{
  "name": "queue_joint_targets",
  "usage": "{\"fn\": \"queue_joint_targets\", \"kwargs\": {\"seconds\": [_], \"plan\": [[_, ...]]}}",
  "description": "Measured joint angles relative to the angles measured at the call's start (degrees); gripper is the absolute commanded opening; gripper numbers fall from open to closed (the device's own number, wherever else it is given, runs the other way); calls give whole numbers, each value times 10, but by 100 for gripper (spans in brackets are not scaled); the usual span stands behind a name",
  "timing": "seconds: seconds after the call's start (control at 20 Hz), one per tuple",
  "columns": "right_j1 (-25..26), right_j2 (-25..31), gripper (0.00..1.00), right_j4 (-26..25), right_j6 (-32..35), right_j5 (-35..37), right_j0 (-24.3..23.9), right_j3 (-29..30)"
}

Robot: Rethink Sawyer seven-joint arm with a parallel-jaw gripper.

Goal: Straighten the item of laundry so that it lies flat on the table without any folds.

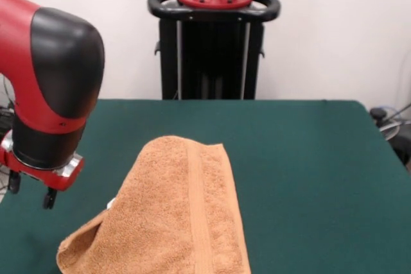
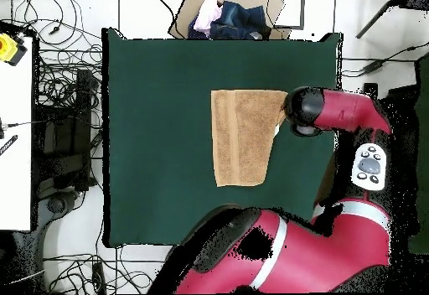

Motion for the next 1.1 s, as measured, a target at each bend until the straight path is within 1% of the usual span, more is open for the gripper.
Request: {"fn": "queue_joint_targets", "kwargs": {"seconds": [0.6,1.1], "plan": [[25,-13,100,-31,0,94,42,-49],[44,-15,100,-36,0,94,40,-68]]}}
